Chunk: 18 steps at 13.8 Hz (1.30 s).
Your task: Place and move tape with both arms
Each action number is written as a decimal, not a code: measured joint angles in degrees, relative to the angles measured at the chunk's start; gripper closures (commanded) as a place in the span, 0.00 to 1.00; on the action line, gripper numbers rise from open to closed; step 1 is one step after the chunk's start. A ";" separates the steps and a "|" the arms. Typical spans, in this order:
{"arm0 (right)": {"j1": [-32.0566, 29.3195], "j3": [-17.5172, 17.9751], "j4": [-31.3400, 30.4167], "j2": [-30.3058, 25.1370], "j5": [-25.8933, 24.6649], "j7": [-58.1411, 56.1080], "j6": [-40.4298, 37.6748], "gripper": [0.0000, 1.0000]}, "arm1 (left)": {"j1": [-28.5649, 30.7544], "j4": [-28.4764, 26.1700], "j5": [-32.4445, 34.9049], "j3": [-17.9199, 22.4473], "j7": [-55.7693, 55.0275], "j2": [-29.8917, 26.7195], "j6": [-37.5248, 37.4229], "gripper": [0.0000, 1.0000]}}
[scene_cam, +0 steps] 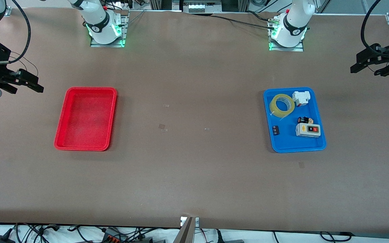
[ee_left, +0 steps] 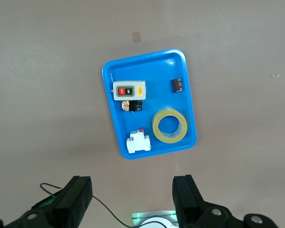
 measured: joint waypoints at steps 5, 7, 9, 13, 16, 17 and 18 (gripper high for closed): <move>0.00 0.07 -0.24 -0.47 0.00 0.00 -0.05 0.00 | 0.06 -1.64 0.00 -0.04 -0.01 0.39 2.65 0.00; 0.00 0.10 -0.31 -0.51 0.00 0.00 -0.07 0.00 | 0.08 -1.83 0.00 -0.04 -0.01 0.74 3.01 0.00; 0.00 0.14 -0.40 -0.50 0.01 0.00 -0.08 0.00 | 0.08 -2.46 0.00 -0.05 -0.01 0.95 3.05 0.00; 0.00 0.47 -0.39 -0.50 0.01 0.00 -0.08 0.00 | 0.05 -8.58 -0.07 -0.42 0.03 1.52 5.09 0.00; 0.00 0.51 -0.39 -0.50 0.01 0.00 -0.08 0.00 | -0.10 -18.30 -0.14 -0.75 2.39 2.09 12.92 0.00; 0.00 0.52 -0.39 -0.50 0.01 0.00 -0.08 0.00 | -0.10 -22.16 -0.15 -0.80 4.56 2.29 16.25 0.00; 0.00 0.52 -0.39 -0.50 0.01 0.00 -0.08 0.00 | -0.05 -26.03 -0.25 -0.80 6.32 2.50 19.51 0.00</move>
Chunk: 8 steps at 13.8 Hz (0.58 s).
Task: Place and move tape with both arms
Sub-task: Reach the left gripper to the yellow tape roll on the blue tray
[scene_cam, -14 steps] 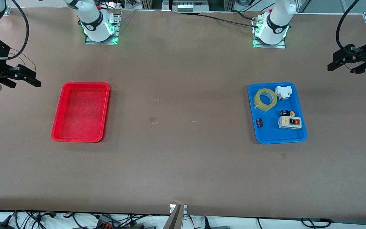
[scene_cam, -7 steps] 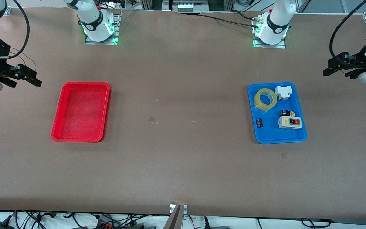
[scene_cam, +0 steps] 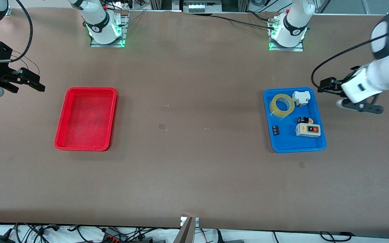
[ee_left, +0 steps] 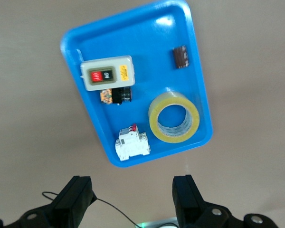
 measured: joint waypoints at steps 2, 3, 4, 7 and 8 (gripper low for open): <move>0.00 0.00 0.00 0.00 0.00 0.00 0.00 0.00 | 0.29 -6.70 -1.73 0.01 1.65 0.64 5.30 0.00; 0.00 0.00 0.00 0.00 0.00 0.00 0.00 0.00 | 0.38 -9.60 -2.55 0.01 1.89 1.35 7.86 0.00; 0.00 0.00 0.00 0.00 0.00 0.00 0.00 0.00 | 0.43 -11.96 -3.06 0.01 1.94 2.44 10.06 0.00; 0.00 0.00 0.00 0.00 0.00 0.00 0.00 0.00 | 0.52 -14.83 -6.80 0.01 1.94 8.17 13.20 0.00; 0.00 0.00 0.00 0.00 0.00 0.00 0.00 0.00 | 0.52 -14.86 -7.78 0.01 1.93 10.35 14.47 0.00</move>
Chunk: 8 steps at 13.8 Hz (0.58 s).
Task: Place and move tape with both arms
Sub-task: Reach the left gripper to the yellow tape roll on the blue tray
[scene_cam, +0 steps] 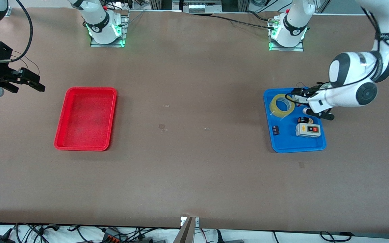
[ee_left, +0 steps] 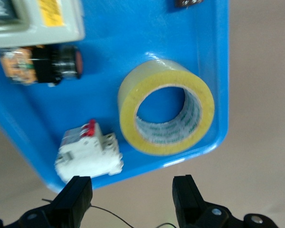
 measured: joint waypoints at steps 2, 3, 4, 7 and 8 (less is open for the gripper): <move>0.00 0.00 0.00 0.00 0.00 0.00 0.00 0.00 | 0.00 0.18 -0.67 -0.01 -0.19 3.03 1.20 0.00; 0.00 0.00 0.00 0.00 0.00 0.00 0.00 0.00 | 0.00 0.40 -0.76 -0.01 -0.24 3.93 1.40 0.00; 0.00 0.00 0.00 0.00 0.00 0.00 0.00 0.00 | 0.00 0.84 -0.78 -0.02 -0.36 4.56 1.47 0.00; 0.00 0.00 0.00 0.00 0.00 0.00 0.00 0.00 | -0.08 3.02 -0.83 -0.05 -2.56 5.99 1.48 0.00; -0.01 0.00 0.00 0.00 0.00 0.00 0.00 0.00 | -0.31 3.87 -0.83 -0.11 -4.15 6.51 1.48 0.00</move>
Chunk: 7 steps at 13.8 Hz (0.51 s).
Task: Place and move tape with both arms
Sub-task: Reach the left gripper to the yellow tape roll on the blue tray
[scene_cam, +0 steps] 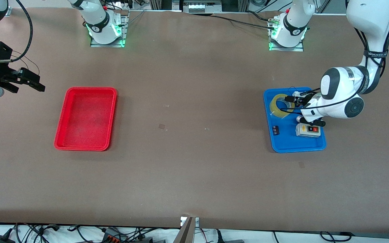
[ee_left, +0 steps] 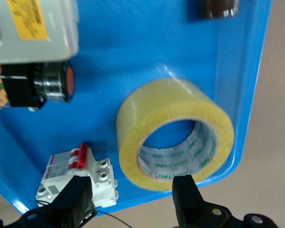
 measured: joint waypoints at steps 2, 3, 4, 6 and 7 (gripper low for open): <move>0.00 0.00 0.00 0.00 0.00 0.00 0.00 0.00 | -1.03 1.20 0.00 -0.09 -2.82 0.93 -0.01 0.00; 0.00 0.00 0.00 0.00 0.00 0.00 0.00 0.00 | -1.41 1.56 0.00 -0.16 -3.43 1.32 -0.01 0.00; 0.00 0.00 0.00 0.00 0.00 0.00 0.00 0.00 | -1.61 1.79 0.00 -0.17 -3.64 1.64 -0.01 0.00; 0.00 0.00 0.00 0.00 0.00 0.00 0.00 0.00 | -1.62 2.06 0.00 -0.16 -3.67 2.04 -0.05 0.00; 0.00 0.00 0.00 0.00 0.00 0.00 0.00 0.00 | -1.62 2.13 0.00 -0.16 -3.67 2.18 -0.05 0.00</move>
